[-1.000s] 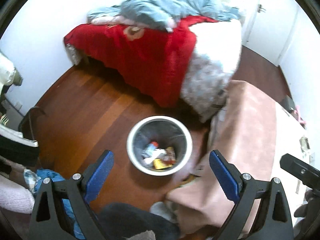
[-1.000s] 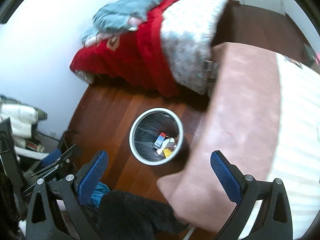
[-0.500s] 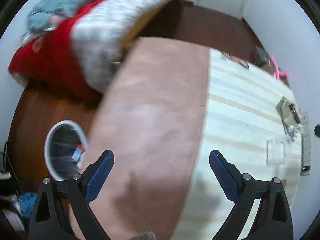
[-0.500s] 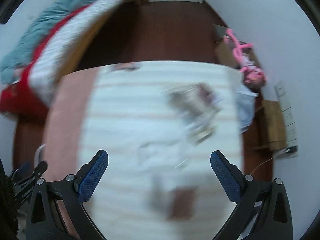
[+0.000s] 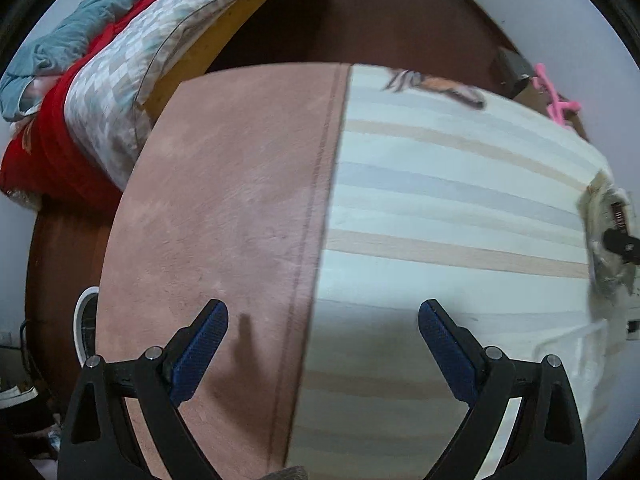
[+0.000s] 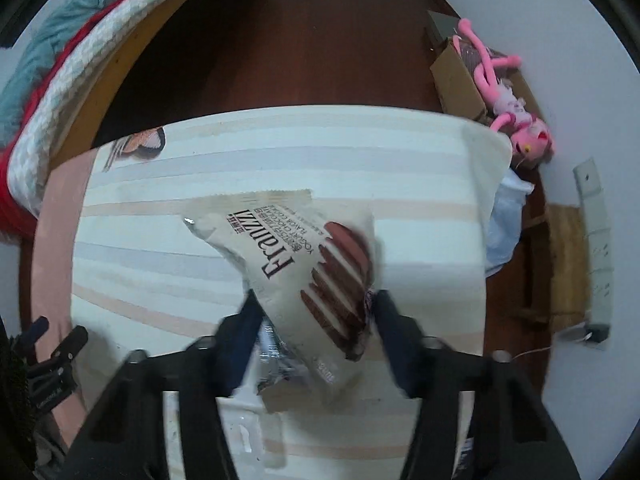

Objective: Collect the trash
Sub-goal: 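Grasp the white Fruzzi snack bag with the right tool while the left tool grasps the clear tray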

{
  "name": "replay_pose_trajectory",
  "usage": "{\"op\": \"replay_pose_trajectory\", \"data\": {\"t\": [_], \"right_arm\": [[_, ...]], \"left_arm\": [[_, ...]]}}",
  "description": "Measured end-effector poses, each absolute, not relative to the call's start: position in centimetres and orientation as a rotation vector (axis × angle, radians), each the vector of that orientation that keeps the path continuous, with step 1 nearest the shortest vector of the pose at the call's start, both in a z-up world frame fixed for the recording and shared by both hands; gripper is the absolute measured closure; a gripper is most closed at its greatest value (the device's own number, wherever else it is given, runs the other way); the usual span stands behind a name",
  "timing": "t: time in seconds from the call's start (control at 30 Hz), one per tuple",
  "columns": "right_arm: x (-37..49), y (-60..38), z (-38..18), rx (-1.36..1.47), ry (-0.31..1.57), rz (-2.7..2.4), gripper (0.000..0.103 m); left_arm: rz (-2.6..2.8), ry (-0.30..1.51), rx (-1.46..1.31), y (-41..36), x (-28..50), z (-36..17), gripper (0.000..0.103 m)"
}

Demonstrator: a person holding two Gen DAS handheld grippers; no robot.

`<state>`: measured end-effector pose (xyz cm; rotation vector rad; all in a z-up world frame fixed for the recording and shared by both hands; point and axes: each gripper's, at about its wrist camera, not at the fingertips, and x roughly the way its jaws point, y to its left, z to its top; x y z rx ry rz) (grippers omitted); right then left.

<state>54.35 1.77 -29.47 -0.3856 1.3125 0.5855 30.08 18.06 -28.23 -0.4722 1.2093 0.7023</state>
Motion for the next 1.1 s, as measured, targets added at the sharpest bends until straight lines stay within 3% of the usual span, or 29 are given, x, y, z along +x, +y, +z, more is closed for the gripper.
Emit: {"op": "replay_pose_trajectory", "data": {"t": [0.07,0.43,0.53,0.67,0.73,0.77,0.8,1.1], "right_arm": [[53.8,0.4,-29.1,-0.356,1.301,0.576,0.072],[48.1,-8.6,-27.9,-0.243,1.312,0.470,0.077],[47.0,-9.4,-28.5,-0.239,1.331,0.458,0.079],[46.0,-9.7,-28.6,-0.241,1.334,0.458,0.080],[45.6,-9.6,-28.5,-0.247,1.328,0.456,0.081],[45.4,-9.6,-28.4,-0.245,1.325,0.454,0.082],[45.3,-9.6,-28.3,-0.240,1.325,0.457,0.082],[42.2,-10.1,-26.3,-0.213,1.301,0.492,0.083]], "left_arm": [[0.669,1.187,-0.478,16.9,30.3,-27.4,0.006],[0.363,1.184,-0.596,9.2,33.2,-27.5,0.008],[0.360,1.204,-0.608,8.7,34.3,-28.3,0.043],[0.381,1.217,-0.583,8.2,35.2,-28.9,0.070],[0.403,1.219,-0.547,8.1,35.3,-29.0,0.078],[0.407,1.214,-0.541,8.1,35.2,-28.9,0.095],[0.410,1.218,-0.542,8.1,35.1,-28.9,0.099],[0.459,1.128,-0.514,9.2,30.3,-25.1,0.100]]}}
